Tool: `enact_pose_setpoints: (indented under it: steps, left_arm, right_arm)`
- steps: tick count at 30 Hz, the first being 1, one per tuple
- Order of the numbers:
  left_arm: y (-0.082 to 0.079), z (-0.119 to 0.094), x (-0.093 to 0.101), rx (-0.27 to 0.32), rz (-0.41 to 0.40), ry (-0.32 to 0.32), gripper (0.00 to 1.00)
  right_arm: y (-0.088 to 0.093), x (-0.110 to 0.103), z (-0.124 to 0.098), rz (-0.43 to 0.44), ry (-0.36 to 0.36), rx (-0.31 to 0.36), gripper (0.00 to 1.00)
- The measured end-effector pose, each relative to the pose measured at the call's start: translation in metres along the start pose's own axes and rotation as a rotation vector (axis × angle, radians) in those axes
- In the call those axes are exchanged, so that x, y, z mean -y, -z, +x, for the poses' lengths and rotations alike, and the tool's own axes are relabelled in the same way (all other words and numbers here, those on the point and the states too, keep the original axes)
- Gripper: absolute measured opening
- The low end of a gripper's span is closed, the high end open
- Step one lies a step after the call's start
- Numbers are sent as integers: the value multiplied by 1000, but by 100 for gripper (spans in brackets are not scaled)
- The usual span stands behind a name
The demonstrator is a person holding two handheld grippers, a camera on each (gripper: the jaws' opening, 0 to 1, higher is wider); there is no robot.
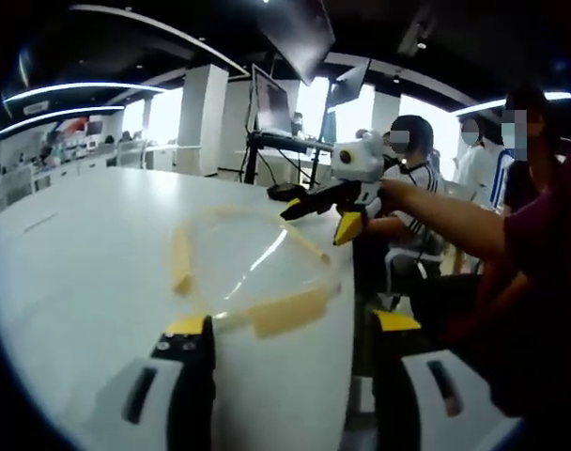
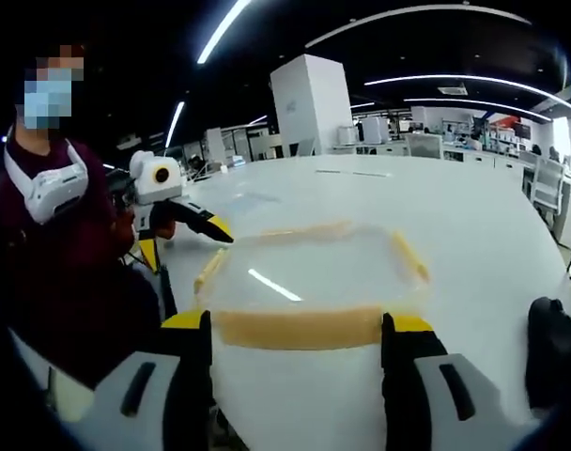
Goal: Snap each plastic latch of the storage box into its locked position after aligning the lid with the box until every specified latch is closed and the lid sits flush.
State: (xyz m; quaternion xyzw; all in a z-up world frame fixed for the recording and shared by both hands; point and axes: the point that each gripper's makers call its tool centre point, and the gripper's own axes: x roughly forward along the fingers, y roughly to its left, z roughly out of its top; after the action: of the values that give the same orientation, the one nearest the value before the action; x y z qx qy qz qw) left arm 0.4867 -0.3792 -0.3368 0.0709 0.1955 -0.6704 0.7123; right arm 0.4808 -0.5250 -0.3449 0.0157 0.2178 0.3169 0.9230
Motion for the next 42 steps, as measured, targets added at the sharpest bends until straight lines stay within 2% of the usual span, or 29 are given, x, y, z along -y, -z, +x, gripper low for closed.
enact_pose_setpoints:
  steps: [23, 33, 36, 42]
  left_arm:
    - [2, -9, -17, -7, 18, -37, 69]
    - [5, -13, -17, -11, 36, -42, 69]
    - [5, -13, -17, -11, 37, -42, 69]
    - [8, -15, -18, -29, 86, -37, 69]
  right_arm:
    - [15, -50, -8, -14, -30, 62, 72]
    - [19, -76, -9, -17, -64, 75, 70]
    - [19, -77, -9, -17, -65, 76, 69]
    - [23, -96, -11, -18, -91, 85, 68]
